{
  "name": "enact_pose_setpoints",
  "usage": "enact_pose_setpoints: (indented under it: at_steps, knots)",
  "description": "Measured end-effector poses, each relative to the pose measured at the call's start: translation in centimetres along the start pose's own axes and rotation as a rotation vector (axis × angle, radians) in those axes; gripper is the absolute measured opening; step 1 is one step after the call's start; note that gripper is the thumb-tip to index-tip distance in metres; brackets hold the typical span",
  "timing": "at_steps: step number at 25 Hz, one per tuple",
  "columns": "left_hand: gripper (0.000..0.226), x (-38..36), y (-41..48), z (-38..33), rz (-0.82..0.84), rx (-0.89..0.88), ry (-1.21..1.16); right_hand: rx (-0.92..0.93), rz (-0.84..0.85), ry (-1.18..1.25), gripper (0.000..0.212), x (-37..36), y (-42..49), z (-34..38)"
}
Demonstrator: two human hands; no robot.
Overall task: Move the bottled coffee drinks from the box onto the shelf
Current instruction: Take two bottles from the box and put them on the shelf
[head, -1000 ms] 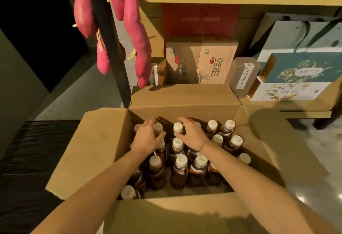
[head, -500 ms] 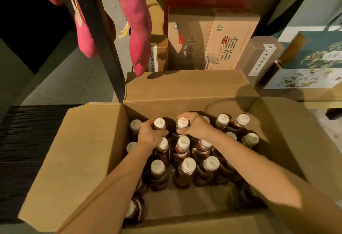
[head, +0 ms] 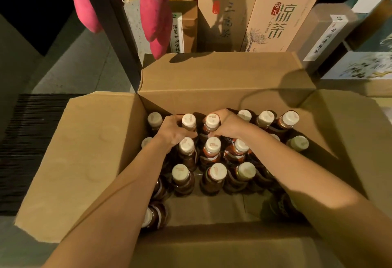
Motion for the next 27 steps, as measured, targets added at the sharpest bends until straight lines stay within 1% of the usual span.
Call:
enact_pose_setpoints:
  at_steps: [3, 6, 8, 10, 12, 13, 15, 17, 20, 22, 24, 25, 27]
  knots:
    - [0.059, 0.0, -0.1, 0.0, -0.003, -0.047, 0.048, 0.011, -0.006, -0.005, 0.033, 0.1, -0.2, -0.1]
    - [0.053, 0.2, -0.8, -0.9, -0.029, -0.162, 0.157, 0.074, -0.034, 0.058, 0.042, 0.7, -1.1, 0.4]
    - [0.051, 1.0, -2.0, -2.1, -0.078, -0.248, 0.197, 0.168, -0.07, 0.104, 0.048, 1.5, -2.2, 1.3]
    - [0.05, 2.2, -3.5, -3.5, -0.138, -0.347, 0.184, 0.245, -0.086, 0.146, 0.05, 2.6, -3.7, 2.4]
    - [0.047, 3.3, -5.3, -5.1, -0.176, -0.462, 0.16, 0.271, -0.125, 0.202, 0.054, 3.9, -5.6, 3.7]
    - [0.047, 3.8, -6.0, -5.9, -0.194, -0.489, 0.146, 0.279, -0.139, 0.234, 0.054, 4.6, -6.3, 4.5]
    - [0.046, 4.8, -8.0, -8.1, -0.264, -0.542, 0.103, 0.337, -0.164, 0.297, 0.048, 6.2, -8.4, 6.8]
    - [0.041, 6.1, -10.4, -10.9, -0.338, -0.621, 0.045, 0.389, -0.188, 0.371, 0.036, 8.0, -10.9, 9.6]
    - [0.022, 8.8, -14.2, -14.6, -0.447, -0.715, -0.018, 0.517, -0.176, 0.446, 0.019, 10.2, -13.9, 14.4]
    - [0.013, 11.0, -16.9, -16.2, -0.542, -0.753, -0.05, 0.591, -0.169, 0.474, 0.018, 10.7, -15.6, 17.7]
    - [0.021, 13.5, -19.6, -17.0, -0.631, -0.759, -0.074, 0.659, -0.143, 0.497, 0.02, 10.5, -17.2, 21.2]
    - [0.022, 14.8, -21.0, -17.1, -0.67, -0.755, -0.082, 0.699, -0.112, 0.506, 0.019, 10.1, -18.0, 23.1]
    - [0.013, 17.8, -24.0, -16.4, -0.741, -0.757, -0.106, 0.779, -0.032, 0.493, 0.016, 8.5, -19.7, 27.0]
Point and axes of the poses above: each hand's wrist, its own y-axis towards the middle knuckle, its own x-axis out of the back of the hand, z = x × y, the point moved 4 cm from there along y, towards the middle knuckle, and after that the axes turned 7 degrees about -x, right-handed, at the moved point
